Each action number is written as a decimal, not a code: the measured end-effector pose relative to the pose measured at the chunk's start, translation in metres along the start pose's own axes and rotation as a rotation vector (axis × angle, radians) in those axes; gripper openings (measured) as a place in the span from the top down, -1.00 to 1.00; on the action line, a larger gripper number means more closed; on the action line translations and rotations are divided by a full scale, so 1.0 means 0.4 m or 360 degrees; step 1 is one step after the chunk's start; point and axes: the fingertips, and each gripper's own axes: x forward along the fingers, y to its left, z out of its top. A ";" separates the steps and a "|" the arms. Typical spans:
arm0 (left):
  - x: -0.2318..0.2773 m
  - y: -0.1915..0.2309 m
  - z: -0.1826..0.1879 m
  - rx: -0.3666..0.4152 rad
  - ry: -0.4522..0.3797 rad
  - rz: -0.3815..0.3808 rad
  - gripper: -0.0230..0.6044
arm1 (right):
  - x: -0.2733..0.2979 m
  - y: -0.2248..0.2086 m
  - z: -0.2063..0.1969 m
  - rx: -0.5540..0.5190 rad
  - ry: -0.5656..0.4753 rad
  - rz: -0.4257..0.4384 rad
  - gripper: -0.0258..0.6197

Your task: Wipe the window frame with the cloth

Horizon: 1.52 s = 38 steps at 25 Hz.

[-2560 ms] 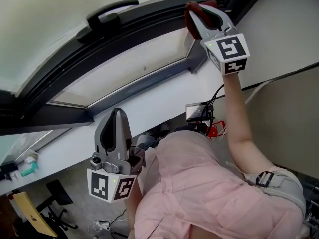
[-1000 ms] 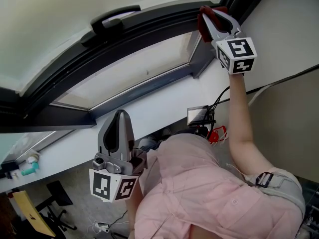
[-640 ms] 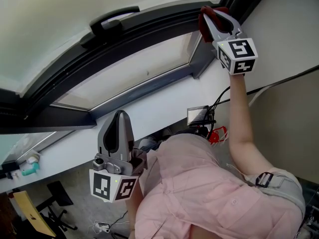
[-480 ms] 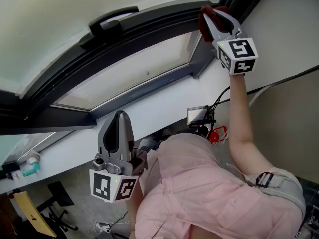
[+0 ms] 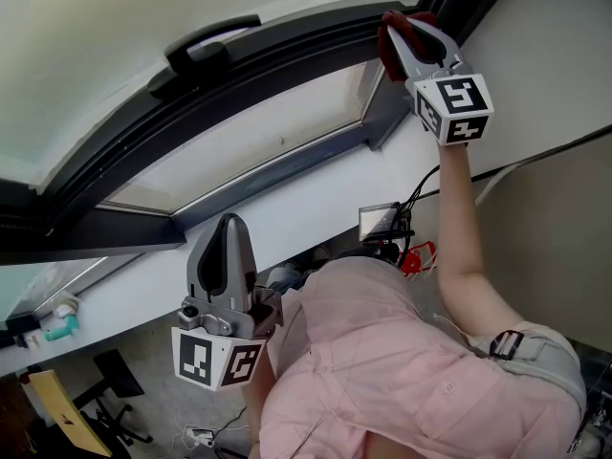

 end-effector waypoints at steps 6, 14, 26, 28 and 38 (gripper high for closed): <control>0.002 -0.002 0.002 -0.0010 -0.0012 0.0004 0.94 | 0.000 0.000 0.000 0.0001 -0.0001 0.0009 0.71; 0.004 -0.003 -0.001 -0.0013 -0.0009 0.0001 0.94 | -0.002 -0.027 -0.012 0.0000 0.0019 -0.0050 0.71; 0.007 -0.003 0.001 -0.0018 -0.0013 0.0000 0.94 | -0.003 -0.037 -0.016 0.0009 0.0018 -0.0070 0.71; 0.006 -0.001 0.002 -0.0018 -0.0012 0.0003 0.94 | -0.004 -0.037 -0.016 0.0011 0.0020 -0.0071 0.71; 0.001 0.005 0.002 -0.0024 -0.0015 0.0009 0.94 | -0.004 -0.037 -0.015 0.0010 0.0026 -0.0077 0.71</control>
